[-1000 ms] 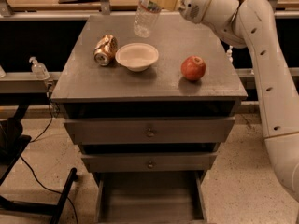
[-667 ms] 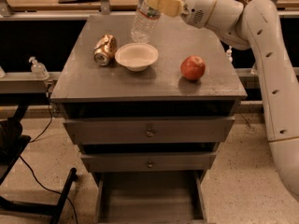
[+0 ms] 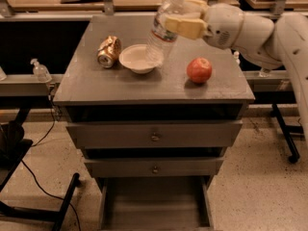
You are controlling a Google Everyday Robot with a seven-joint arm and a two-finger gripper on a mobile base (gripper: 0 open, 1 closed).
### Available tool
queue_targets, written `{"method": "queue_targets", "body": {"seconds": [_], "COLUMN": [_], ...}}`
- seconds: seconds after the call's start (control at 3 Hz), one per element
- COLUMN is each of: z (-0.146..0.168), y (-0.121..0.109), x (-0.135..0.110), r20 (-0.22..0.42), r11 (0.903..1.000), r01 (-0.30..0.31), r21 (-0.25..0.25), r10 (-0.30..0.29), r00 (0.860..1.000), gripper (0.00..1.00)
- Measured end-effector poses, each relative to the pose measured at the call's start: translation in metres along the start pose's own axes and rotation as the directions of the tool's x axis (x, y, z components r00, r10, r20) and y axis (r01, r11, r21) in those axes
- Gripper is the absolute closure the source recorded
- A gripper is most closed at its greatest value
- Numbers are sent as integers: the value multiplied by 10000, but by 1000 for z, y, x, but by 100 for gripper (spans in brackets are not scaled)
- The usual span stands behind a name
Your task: Place water bottle into bottom drawer
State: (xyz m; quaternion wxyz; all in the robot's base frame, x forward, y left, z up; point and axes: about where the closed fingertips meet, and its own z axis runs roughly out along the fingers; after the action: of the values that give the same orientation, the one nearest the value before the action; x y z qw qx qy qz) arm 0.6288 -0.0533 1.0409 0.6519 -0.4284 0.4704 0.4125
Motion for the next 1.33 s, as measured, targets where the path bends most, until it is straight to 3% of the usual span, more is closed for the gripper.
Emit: {"method": "queue_targets", "body": {"seconds": [0.33,0.67,1.0,1.33], "z": [-45,-74,-81,-82], "y": [39,63,65,75], "x": [7,9,9,31], "r20": [-533,-1004,-1071,-864], "r11": [9987,9946,9937,9959], "r01": [134,678,709,367], "r21": [488,780,872,824], "r10": [-108,-599,-615,-296], "r00": [9985,9931,9923,9958], "gripper": [100,100,100,100]}}
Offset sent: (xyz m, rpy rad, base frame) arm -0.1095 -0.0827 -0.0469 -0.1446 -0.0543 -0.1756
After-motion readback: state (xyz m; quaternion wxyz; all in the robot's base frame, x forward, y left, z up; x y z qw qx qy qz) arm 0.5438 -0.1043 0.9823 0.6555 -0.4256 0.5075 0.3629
